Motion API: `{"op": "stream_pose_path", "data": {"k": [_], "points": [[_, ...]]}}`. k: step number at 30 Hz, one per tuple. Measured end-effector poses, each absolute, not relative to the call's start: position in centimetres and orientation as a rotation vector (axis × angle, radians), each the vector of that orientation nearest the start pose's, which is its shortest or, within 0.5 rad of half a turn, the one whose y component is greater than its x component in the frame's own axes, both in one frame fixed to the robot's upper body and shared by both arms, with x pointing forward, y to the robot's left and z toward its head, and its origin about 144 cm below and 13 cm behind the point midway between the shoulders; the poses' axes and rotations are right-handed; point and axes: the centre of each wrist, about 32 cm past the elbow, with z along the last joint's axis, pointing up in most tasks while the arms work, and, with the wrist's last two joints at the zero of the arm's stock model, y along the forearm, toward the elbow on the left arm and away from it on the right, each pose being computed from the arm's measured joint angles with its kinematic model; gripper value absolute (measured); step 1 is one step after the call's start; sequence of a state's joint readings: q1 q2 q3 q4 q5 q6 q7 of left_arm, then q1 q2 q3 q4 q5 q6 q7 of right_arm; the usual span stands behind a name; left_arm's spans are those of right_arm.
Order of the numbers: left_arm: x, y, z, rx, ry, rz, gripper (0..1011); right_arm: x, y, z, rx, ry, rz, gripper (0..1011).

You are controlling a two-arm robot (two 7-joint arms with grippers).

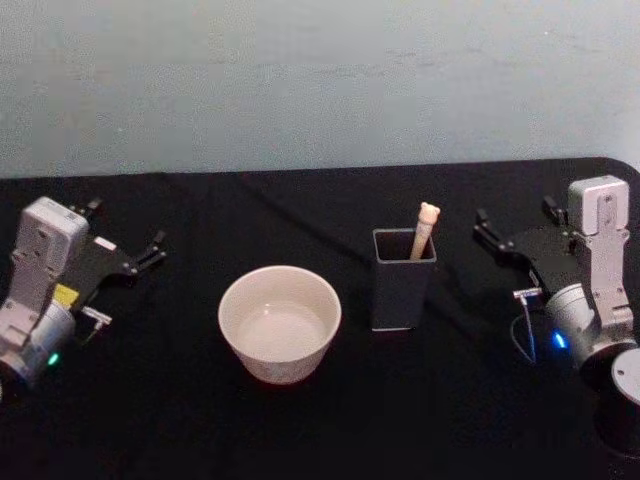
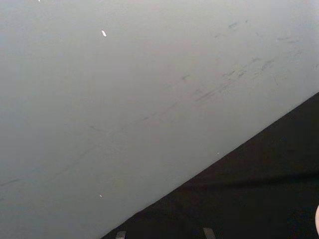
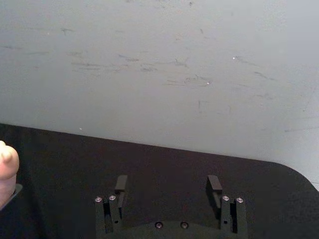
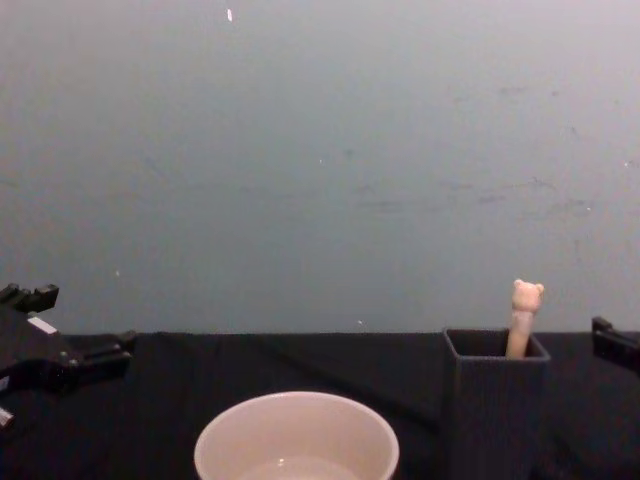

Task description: Pick up the stirring spoon with one hand, stir inside the cup, then place it back in its original position.

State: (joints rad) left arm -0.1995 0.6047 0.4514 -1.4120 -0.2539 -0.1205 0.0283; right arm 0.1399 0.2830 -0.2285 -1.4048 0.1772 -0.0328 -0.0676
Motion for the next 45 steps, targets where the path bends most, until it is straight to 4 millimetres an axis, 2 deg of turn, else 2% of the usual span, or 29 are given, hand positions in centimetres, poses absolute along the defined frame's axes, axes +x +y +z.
{"op": "stream_pose_path", "data": {"k": [45], "points": [[48.86, 30.97, 113.98, 0.305, -0.285, 1.248, 1001, 49.19, -25.5, 113.15, -0.128, -0.08, -1.459, 1002]]}}
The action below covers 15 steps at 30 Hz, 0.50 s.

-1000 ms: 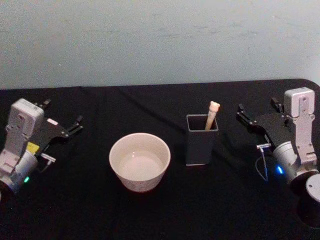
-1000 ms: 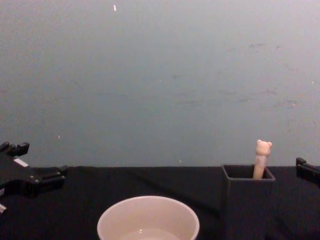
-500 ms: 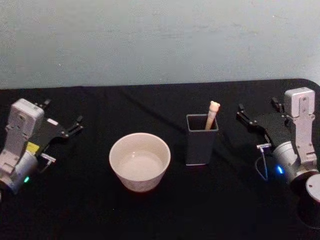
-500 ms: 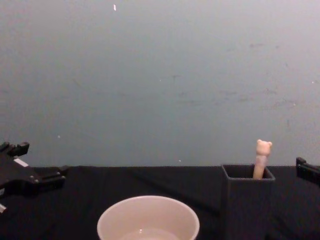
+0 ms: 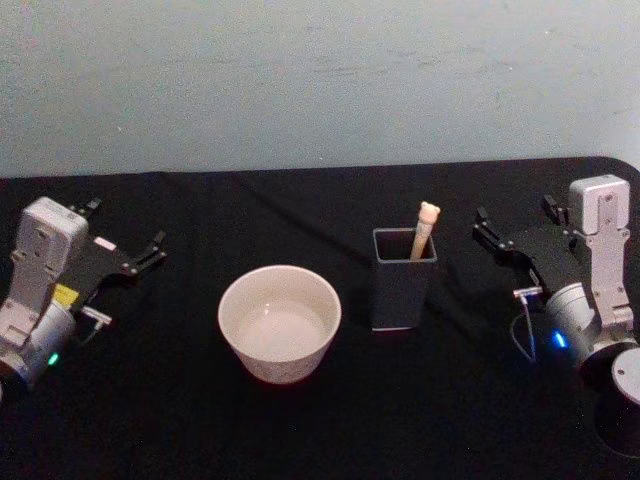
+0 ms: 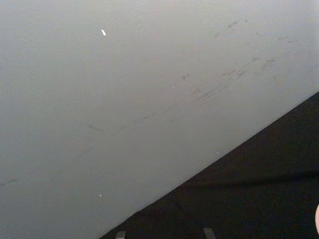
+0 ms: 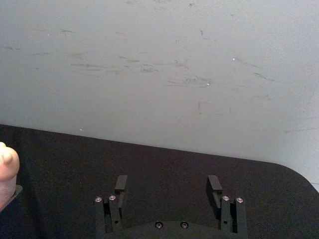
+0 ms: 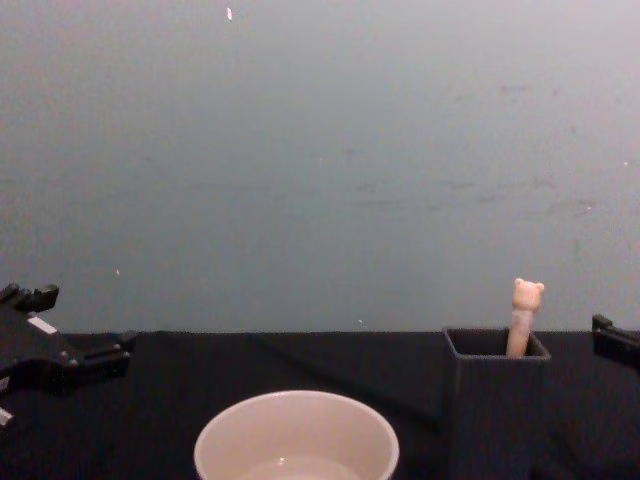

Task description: Pick up the stirring spoon with one hand, stir inside the cup, then place it back in its original position.

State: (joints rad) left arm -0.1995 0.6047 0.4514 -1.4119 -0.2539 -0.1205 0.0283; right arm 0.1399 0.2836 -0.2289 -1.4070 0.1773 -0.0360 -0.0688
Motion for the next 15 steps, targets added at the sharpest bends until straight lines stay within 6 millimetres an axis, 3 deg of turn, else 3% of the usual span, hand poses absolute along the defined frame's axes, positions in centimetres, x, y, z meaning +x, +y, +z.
{"op": "stream_pose_path", "data": {"k": [15], "points": [[48.86, 30.97, 113.98, 0.304, -0.285, 1.248, 1001, 49.19, -25.5, 113.14, -0.128, -0.08, -1.459, 1002]]}}
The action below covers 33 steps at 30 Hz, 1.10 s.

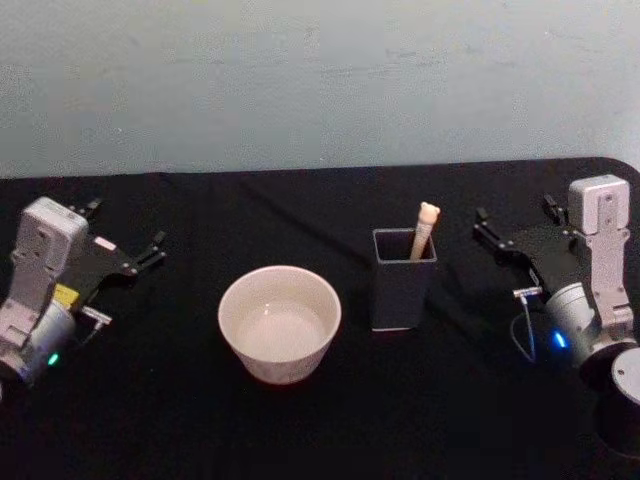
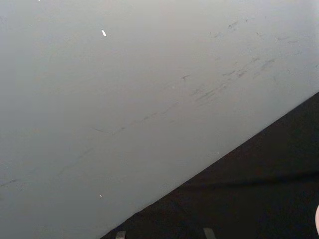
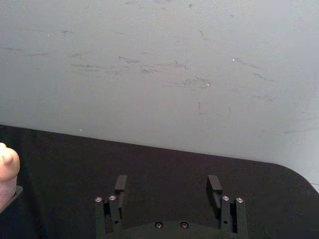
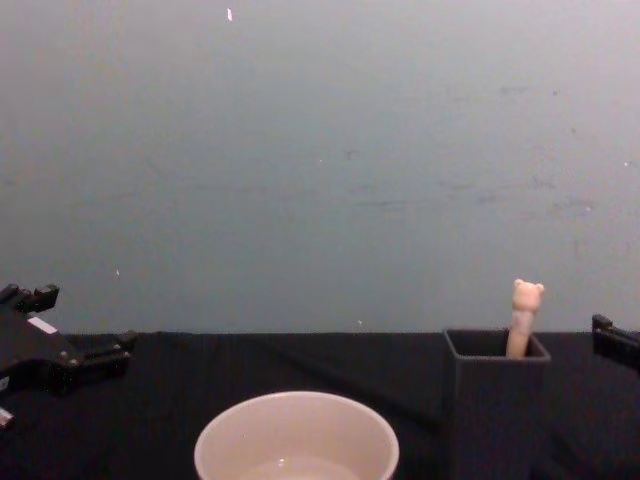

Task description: Pick up the stirring spoon with one hand, stir inside the cup, then place it back in its original position.

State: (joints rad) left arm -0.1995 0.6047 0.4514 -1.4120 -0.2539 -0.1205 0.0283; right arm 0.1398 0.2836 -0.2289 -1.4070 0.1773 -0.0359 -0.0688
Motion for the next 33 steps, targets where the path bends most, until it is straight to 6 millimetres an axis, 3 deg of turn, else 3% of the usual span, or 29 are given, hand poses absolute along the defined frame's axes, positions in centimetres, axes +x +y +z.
{"op": "stream_pose_path", "data": {"k": [33], "points": [[48.86, 30.97, 113.98, 0.304, -0.285, 1.248, 1001, 49.19, -25.5, 113.14, -0.128, -0.08, -1.459, 1002]]}}
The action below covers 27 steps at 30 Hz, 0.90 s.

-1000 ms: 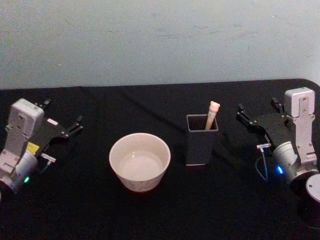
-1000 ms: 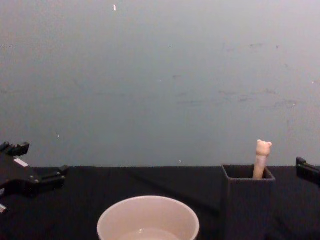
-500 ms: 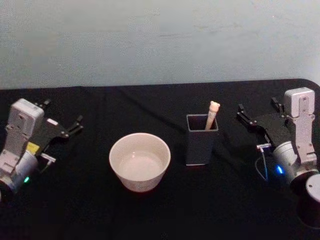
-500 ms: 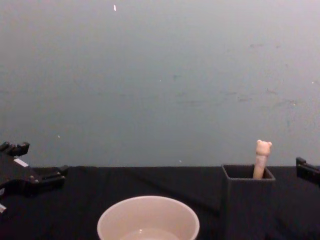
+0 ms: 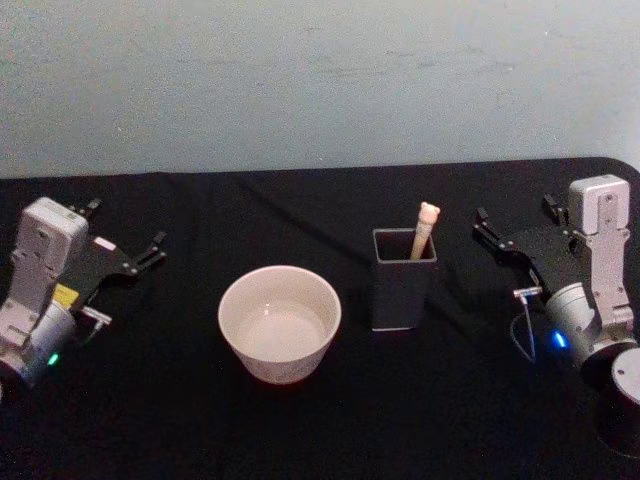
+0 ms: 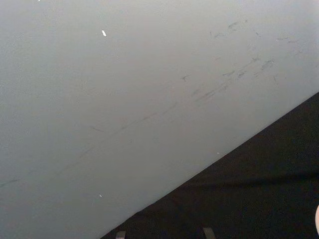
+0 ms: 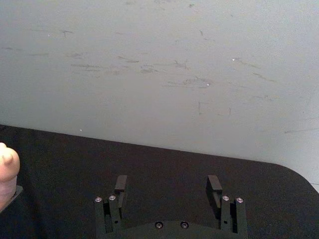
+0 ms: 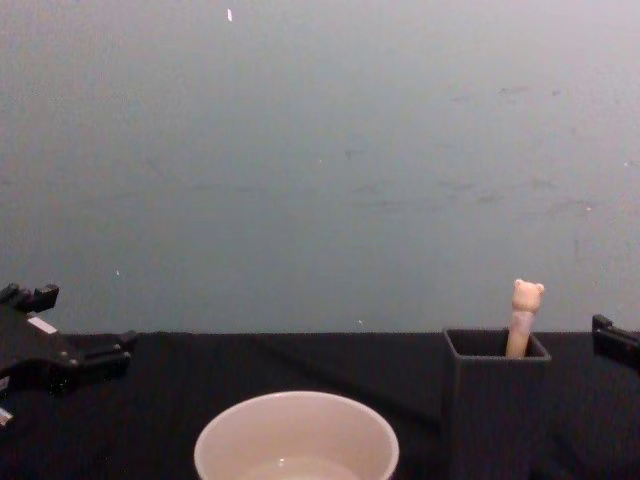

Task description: Pick up the stirring spoon with one hand, stir inside the cup, then place it back in its original position.

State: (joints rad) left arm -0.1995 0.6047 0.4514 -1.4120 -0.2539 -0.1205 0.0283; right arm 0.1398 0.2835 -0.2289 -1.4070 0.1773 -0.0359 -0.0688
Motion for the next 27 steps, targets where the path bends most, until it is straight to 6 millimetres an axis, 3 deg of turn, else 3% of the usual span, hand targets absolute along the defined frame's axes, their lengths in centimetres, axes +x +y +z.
{"op": "stream_pose_path", "data": {"k": [27], "points": [[48.86, 30.97, 113.98, 0.304, -0.285, 1.248, 1001, 49.19, -25.5, 113.14, -0.128, -0.08, -1.459, 1002]]}}
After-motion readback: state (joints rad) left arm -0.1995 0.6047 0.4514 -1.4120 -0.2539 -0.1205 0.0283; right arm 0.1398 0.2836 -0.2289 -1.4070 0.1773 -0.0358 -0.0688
